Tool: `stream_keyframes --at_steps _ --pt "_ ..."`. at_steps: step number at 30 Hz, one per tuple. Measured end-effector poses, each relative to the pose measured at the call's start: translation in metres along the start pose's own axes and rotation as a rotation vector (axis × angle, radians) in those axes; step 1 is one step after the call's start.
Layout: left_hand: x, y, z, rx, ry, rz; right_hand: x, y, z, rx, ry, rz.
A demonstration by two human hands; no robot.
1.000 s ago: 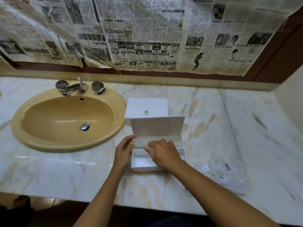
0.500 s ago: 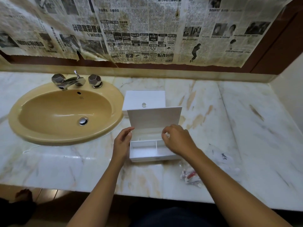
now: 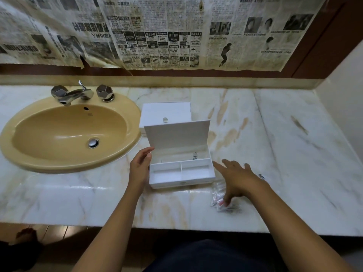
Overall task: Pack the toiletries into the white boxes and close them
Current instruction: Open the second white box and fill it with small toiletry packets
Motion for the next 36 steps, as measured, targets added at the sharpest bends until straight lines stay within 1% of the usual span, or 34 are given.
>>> stream_keyframes --at_steps 3,5,10,15,17,20,24,29,36 --pt "0.001 0.0 0.0 -0.007 -0.004 0.003 0.02 0.008 0.0 0.007 -0.027 -0.076" --pt "0.0 -0.001 -0.001 -0.007 -0.006 0.006 0.03 0.014 -0.001 0.013 -0.038 -0.072" --pt "0.001 0.0 -0.001 -0.012 -0.021 0.006 0.03 0.026 0.001 0.001 0.09 0.071" --pt "0.0 0.001 -0.003 -0.016 -0.022 0.005 0.006 0.034 0.007 -0.017 0.096 0.215" --pt "0.0 0.001 -0.002 -0.012 -0.021 0.003 0.001 0.036 0.008 -0.027 0.107 0.242" --pt "0.001 0.0 -0.001 -0.014 -0.028 0.0 -0.005 0.037 0.013 -0.013 0.113 0.24" --pt "0.0 -0.001 0.001 -0.007 -0.028 0.002 -0.01 0.036 0.021 0.005 0.154 0.171" --pt "-0.001 0.002 -0.002 0.004 0.014 -0.003 -0.017 0.031 0.025 0.015 0.108 0.089" --pt "-0.001 0.0 0.001 -0.009 0.018 0.001 -0.033 0.03 0.022 0.026 0.175 0.217"
Point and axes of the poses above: each hand's wrist, its own y-axis towards the middle knuckle, its own x-axis out of the palm, z = x × y, the point moved 7 cm from there along y, towards the middle knuckle, and after that the axes turned 11 degrees about -z, right-handed, at the moved point
